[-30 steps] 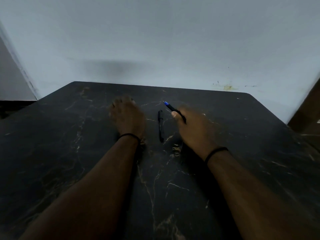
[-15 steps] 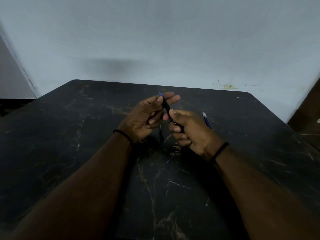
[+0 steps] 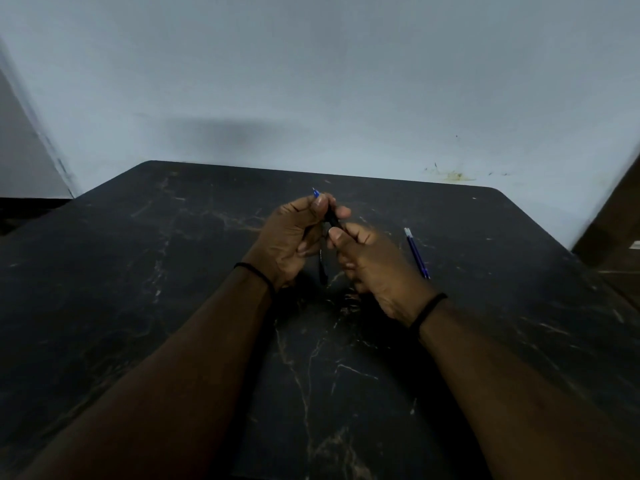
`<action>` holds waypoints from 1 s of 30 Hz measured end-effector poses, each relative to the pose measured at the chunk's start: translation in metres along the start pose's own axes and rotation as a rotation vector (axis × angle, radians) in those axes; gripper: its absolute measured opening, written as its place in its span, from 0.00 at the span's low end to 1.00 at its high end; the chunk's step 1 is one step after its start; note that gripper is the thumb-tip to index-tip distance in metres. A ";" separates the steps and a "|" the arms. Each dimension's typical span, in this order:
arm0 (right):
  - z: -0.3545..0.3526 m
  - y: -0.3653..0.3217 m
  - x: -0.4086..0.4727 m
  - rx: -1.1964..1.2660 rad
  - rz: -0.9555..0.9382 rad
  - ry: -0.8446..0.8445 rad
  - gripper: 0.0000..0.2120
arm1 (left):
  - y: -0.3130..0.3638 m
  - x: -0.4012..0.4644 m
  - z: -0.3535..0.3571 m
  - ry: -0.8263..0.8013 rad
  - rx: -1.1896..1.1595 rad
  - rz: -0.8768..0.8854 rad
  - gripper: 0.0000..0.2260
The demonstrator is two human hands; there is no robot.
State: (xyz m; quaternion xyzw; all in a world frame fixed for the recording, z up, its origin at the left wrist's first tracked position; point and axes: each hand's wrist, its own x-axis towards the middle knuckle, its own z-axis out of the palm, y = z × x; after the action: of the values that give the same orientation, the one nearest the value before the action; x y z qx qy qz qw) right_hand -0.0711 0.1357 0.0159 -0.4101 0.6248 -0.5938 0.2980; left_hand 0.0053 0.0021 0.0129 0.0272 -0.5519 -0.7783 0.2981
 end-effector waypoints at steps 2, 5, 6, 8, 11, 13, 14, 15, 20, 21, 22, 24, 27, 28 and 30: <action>0.001 0.001 -0.002 -0.202 -0.148 0.122 0.12 | 0.000 0.001 0.000 0.067 0.030 0.017 0.11; -0.001 0.001 -0.002 -0.372 -0.195 0.249 0.15 | 0.003 0.000 -0.003 0.175 0.078 0.044 0.08; -0.002 0.001 -0.002 -0.405 -0.201 0.265 0.15 | 0.004 0.000 -0.003 0.201 0.096 0.050 0.07; -0.004 0.001 -0.001 -0.433 -0.214 0.260 0.09 | 0.004 -0.001 -0.003 0.225 0.122 0.050 0.08; -0.004 0.002 0.000 -0.386 -0.225 0.265 0.05 | 0.004 -0.002 0.001 0.234 0.131 0.037 0.12; -0.005 0.003 0.001 -0.335 -0.217 0.281 0.11 | 0.003 -0.002 0.003 0.223 0.143 0.027 0.13; -0.005 0.003 0.001 -0.322 -0.196 0.278 0.13 | 0.003 -0.002 0.003 0.219 0.148 0.021 0.14; -0.004 0.002 0.000 -0.329 -0.176 0.264 0.13 | 0.004 -0.002 0.004 0.216 0.151 0.016 0.15; -0.003 0.003 0.000 -0.462 -0.214 0.258 0.15 | 0.004 -0.003 0.004 0.217 0.179 0.012 0.22; -0.004 0.003 0.000 -0.461 -0.225 0.269 0.11 | 0.004 -0.003 0.004 0.216 0.183 0.009 0.22; -0.005 0.004 0.001 -0.454 -0.235 0.287 0.08 | 0.004 -0.003 0.004 0.214 0.187 0.006 0.19; -0.004 0.005 0.002 -0.394 -0.254 0.318 0.08 | 0.004 -0.004 0.005 0.209 0.193 0.000 0.15; -0.003 0.006 0.002 -0.316 -0.225 0.311 0.12 | 0.003 -0.004 0.006 0.203 0.191 -0.011 0.12; -0.002 0.005 0.001 -0.343 -0.205 0.304 0.11 | 0.003 -0.004 0.006 0.201 0.190 -0.016 0.13; -0.002 0.005 0.001 -0.425 -0.176 0.297 0.11 | 0.003 -0.003 0.006 0.193 0.199 -0.026 0.15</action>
State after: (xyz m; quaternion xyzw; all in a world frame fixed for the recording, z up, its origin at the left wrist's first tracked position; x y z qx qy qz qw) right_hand -0.0739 0.1358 0.0113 -0.4245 0.7343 -0.5266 0.0574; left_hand 0.0069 0.0078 0.0167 0.1383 -0.5948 -0.7173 0.3356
